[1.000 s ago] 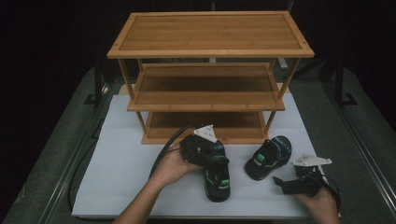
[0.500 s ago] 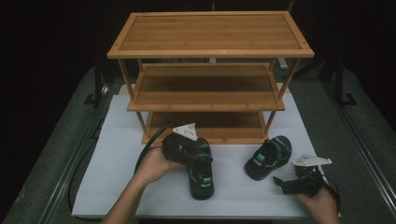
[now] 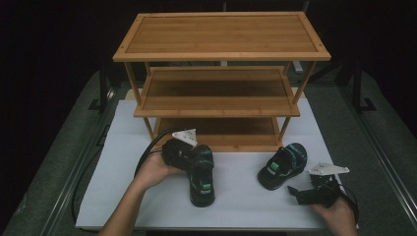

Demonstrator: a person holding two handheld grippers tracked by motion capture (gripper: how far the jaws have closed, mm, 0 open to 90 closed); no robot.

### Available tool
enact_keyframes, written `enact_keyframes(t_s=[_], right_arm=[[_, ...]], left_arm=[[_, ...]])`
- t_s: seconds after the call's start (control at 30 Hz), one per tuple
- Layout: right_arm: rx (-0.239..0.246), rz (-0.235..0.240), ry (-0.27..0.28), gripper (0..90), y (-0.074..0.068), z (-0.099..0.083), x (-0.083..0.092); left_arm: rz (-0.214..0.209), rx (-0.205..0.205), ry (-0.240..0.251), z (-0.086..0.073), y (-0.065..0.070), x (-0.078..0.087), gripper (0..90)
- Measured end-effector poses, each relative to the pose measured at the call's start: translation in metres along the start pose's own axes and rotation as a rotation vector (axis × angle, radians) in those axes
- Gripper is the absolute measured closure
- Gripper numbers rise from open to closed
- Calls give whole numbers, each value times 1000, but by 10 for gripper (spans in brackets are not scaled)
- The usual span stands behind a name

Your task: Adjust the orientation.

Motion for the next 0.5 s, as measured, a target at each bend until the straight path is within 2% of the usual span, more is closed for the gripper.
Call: enact_keyframes(t_s=[0.17, 0.5], right_arm=[[0, 0, 0, 8, 0, 0, 0], [0, 0, 0, 8, 0, 0, 0]], left_arm=[[-23, 2, 3, -4, -13, -5, 691], [-62, -12, 30, -7, -20, -3, 691]])
Point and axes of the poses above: each handheld gripper's, and its own axes: x roughly backward along the jaws, z roughly out of its top, y roughly to its right, the point moved 5 cm from there along -x, roughly forward along the jaws, and after that the axes turned 3 degrees about x, right-handed, at the moved point
